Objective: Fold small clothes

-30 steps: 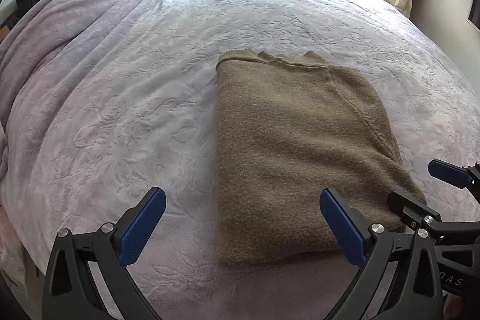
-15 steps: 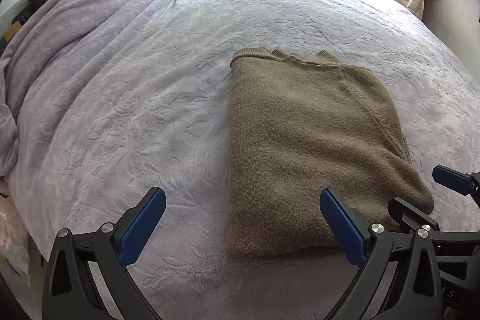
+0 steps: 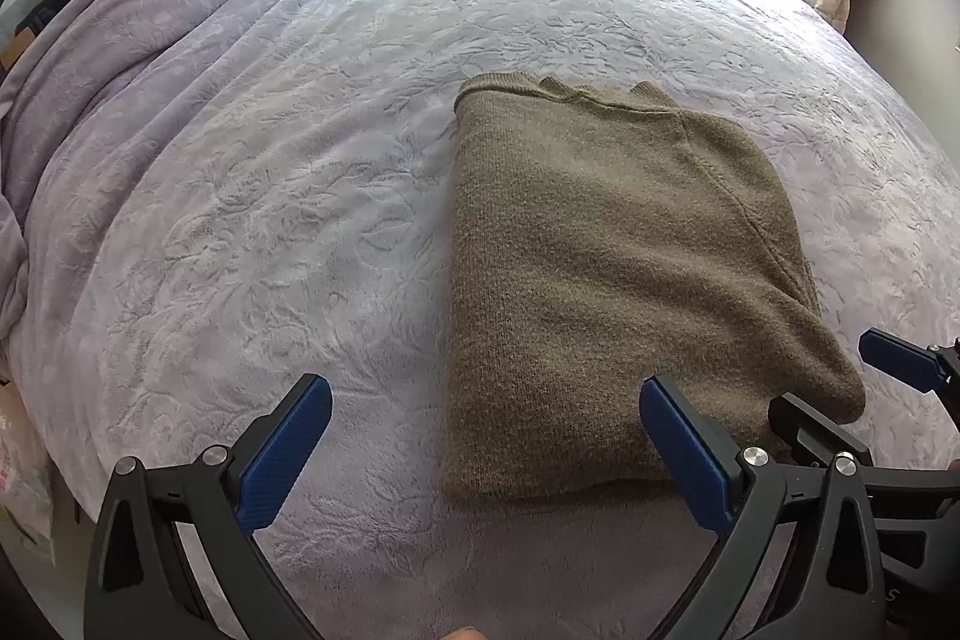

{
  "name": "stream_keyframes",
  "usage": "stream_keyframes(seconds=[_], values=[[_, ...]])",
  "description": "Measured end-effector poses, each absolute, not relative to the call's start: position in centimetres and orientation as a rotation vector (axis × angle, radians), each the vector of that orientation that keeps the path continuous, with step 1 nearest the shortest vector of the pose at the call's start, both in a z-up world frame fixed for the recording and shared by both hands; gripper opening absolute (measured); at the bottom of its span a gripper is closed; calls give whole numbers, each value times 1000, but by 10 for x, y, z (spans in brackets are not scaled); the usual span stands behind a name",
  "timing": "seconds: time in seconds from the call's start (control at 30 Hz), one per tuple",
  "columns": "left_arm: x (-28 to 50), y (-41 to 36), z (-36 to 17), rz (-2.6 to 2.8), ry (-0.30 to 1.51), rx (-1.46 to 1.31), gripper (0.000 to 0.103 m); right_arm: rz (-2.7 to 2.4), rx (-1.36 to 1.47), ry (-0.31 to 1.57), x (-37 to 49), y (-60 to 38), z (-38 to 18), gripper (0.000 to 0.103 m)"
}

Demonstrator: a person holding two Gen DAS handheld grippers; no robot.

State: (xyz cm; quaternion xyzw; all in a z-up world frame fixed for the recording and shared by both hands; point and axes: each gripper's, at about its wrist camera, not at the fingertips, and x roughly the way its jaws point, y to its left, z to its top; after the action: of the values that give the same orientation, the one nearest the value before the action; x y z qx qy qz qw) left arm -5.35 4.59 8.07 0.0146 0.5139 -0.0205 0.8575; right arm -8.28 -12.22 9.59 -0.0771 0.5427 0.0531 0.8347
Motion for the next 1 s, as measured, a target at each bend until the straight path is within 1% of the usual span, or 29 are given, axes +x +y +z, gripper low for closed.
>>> stream_keyframes(seconds=[1.0], values=[[-58,41,89,-71,1080,15,103,130,-154,1127,-88,-128,108,78]])
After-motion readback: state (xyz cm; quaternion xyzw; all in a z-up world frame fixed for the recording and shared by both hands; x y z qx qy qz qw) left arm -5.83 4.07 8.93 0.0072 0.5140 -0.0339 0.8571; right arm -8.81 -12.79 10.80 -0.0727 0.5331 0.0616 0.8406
